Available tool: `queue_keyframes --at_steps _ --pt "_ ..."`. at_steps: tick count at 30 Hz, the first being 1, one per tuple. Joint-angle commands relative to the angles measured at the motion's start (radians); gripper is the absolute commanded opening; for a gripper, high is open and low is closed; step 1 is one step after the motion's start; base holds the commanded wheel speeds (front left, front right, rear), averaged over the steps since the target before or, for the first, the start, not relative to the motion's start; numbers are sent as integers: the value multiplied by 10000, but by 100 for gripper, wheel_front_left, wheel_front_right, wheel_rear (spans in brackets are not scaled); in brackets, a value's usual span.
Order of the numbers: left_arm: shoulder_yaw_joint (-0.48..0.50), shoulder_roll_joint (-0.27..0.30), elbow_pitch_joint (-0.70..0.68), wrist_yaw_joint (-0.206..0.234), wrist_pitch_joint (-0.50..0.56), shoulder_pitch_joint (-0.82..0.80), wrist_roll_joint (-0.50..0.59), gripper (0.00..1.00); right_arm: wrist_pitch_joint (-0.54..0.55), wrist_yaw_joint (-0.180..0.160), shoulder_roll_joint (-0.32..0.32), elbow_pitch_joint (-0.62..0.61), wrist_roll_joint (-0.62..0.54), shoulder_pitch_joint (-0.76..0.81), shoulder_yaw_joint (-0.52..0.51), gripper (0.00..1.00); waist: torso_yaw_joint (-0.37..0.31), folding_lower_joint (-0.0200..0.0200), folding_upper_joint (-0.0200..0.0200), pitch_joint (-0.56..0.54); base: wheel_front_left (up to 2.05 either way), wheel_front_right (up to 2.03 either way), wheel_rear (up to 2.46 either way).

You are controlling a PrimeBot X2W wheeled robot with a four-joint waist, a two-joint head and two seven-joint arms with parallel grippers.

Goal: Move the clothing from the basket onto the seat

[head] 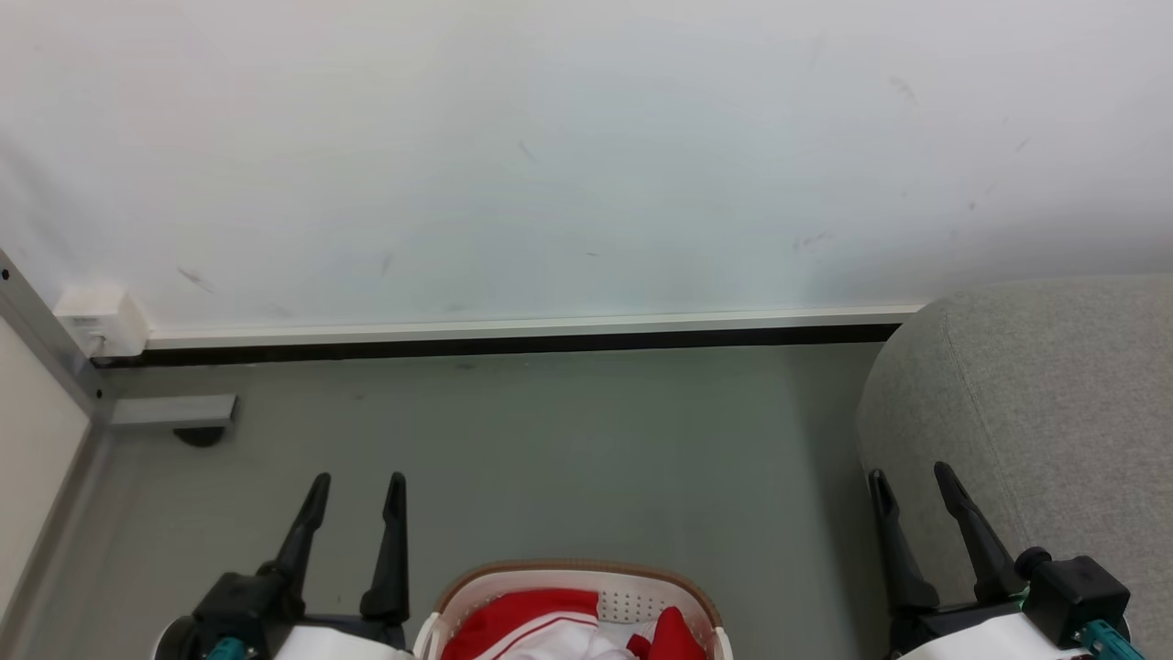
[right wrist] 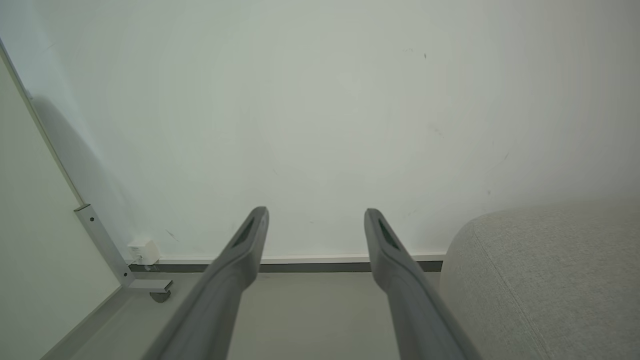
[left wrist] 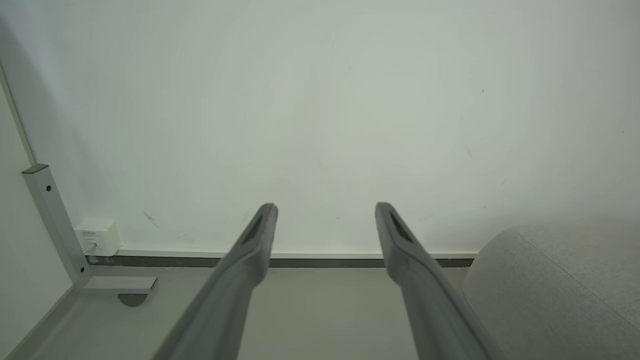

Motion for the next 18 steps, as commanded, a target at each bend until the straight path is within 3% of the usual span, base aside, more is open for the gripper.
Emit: queue_keyframes --at_steps 1,18 --pt "-6 97 -87 57 -143 96 333 100 -79 -18 -10 -82 -244 -90 39 100 -4 0 0 7 0 0 0" --pt "-31 -47 -180 8 -425 142 1346 100 -395 -20 -16 -116 -1107 -57 270 100 -6 0 0 -14 0 0 0"
